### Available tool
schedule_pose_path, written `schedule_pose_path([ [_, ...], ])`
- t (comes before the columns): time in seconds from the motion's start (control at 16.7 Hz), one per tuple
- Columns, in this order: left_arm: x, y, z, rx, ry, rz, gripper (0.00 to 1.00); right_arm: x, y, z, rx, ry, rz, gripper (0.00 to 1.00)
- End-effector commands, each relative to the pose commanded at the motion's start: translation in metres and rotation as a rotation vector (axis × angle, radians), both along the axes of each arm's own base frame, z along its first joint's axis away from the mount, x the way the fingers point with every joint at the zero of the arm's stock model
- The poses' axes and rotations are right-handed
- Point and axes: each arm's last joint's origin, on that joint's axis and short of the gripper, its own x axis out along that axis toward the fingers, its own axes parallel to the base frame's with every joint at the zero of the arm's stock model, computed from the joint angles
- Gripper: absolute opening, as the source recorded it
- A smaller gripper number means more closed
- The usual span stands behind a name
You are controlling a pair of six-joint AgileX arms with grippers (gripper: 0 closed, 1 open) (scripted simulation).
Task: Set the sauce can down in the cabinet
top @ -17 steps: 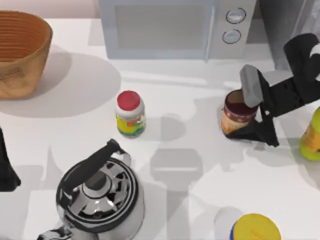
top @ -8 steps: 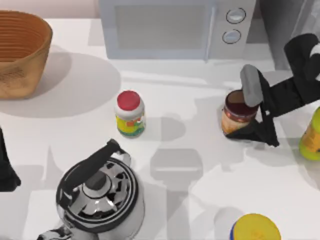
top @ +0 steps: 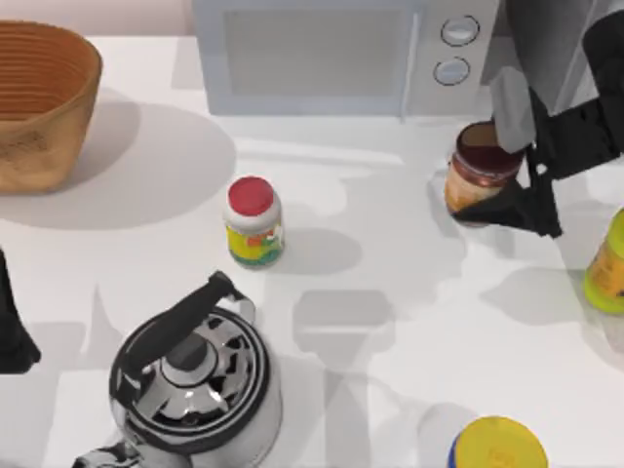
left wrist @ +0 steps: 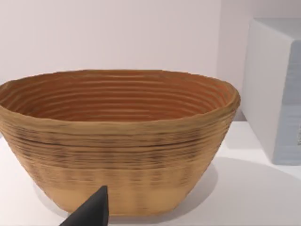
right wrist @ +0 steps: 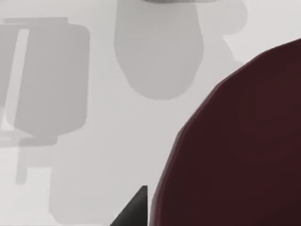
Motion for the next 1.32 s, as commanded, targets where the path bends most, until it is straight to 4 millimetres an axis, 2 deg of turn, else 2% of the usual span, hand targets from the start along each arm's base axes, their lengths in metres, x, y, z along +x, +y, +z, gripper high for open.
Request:
schedule_pose_path([
  [0.18, 0.000, 0.000, 0.000, 0.000, 0.000, 0.000, 1.00, -0.003, 0.001, 0.051, -0.010, -0.034, -0.002, 0.00],
  [0.36, 0.000, 0.000, 0.000, 0.000, 0.000, 0.000, 1.00, -0.015, 0.008, 0.076, -0.029, 0.015, 0.023, 0.00],
  [0.6, 0.000, 0.000, 0.000, 0.000, 0.000, 0.000, 1.00, -0.028, 0.016, 0.074, -0.048, 0.111, 0.057, 0.00],
  [1.02, 0.000, 0.000, 0.000, 0.000, 0.000, 0.000, 1.00, -0.034, 0.013, 0.072, -0.058, 0.137, 0.036, 0.00],
  [1.2, 0.000, 0.000, 0.000, 0.000, 0.000, 0.000, 1.00, -0.057, 0.006, 0.080, -0.094, 0.150, -0.041, 0.00],
  [1.32, 0.000, 0.000, 0.000, 0.000, 0.000, 0.000, 1.00, -0.081, -0.002, 0.090, -0.124, 0.145, -0.129, 0.00],
])
